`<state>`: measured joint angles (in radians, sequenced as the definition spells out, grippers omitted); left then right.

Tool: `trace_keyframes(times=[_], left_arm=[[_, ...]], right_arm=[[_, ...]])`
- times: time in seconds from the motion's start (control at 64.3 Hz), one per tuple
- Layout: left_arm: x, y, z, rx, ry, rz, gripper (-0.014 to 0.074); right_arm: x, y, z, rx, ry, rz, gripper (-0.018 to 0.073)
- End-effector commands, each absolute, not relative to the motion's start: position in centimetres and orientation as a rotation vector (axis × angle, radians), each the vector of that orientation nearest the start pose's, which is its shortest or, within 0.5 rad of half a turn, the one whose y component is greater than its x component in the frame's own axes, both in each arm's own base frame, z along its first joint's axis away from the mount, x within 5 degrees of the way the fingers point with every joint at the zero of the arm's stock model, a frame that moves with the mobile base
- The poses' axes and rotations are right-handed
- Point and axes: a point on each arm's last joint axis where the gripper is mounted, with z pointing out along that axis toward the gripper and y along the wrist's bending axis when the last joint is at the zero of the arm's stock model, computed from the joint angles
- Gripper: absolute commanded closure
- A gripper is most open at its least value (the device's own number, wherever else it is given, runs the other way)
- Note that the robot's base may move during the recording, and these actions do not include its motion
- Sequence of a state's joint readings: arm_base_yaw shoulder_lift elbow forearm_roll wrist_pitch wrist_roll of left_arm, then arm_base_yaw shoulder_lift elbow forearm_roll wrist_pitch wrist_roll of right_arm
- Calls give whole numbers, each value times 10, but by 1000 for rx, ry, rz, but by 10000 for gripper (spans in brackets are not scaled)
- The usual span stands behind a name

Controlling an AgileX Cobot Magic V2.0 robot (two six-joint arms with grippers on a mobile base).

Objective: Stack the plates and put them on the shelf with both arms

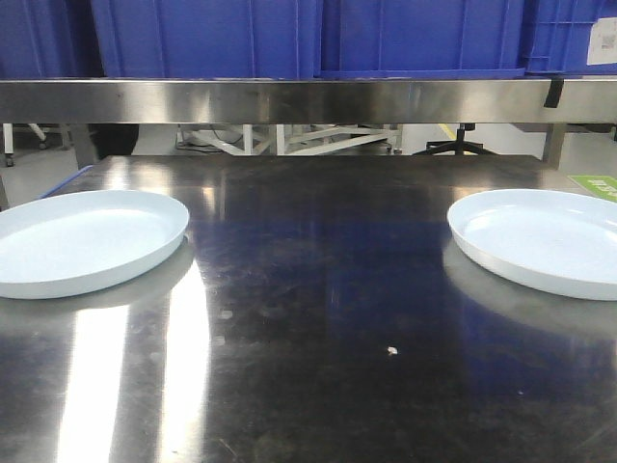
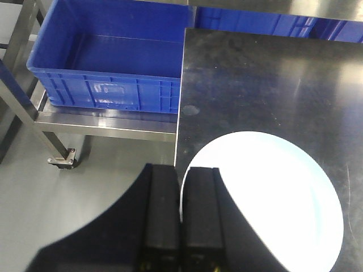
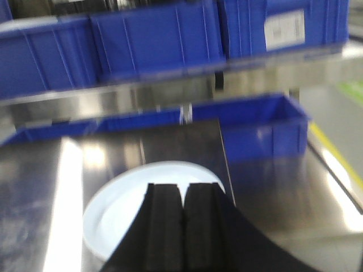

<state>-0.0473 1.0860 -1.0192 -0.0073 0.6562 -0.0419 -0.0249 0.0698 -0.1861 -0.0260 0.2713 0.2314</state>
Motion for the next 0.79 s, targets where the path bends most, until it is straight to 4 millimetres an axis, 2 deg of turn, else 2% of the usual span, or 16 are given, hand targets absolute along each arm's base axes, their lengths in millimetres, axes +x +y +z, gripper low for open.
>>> trace_keyframes(times=[0.0, 0.078, 0.373, 0.591, 0.778], left_arm=[[226, -13, 385, 4, 2085, -77, 513], [225, -13, 383, 4, 2105, -76, 513], [224, -13, 381, 8, 2136, -67, 513], [224, -13, 381, 8, 2136, -67, 513], [224, -13, 381, 8, 2136, -67, 513]], right_arm=[[63, -3, 269, 221, 1740, 122, 503], [83, -4, 276, 223, 1834, 105, 503], [154, -6, 304, 198, 1859, 88, 503], [184, -6, 326, 196, 1828, 94, 503], [194, -6, 328, 187, 1779, 101, 503]])
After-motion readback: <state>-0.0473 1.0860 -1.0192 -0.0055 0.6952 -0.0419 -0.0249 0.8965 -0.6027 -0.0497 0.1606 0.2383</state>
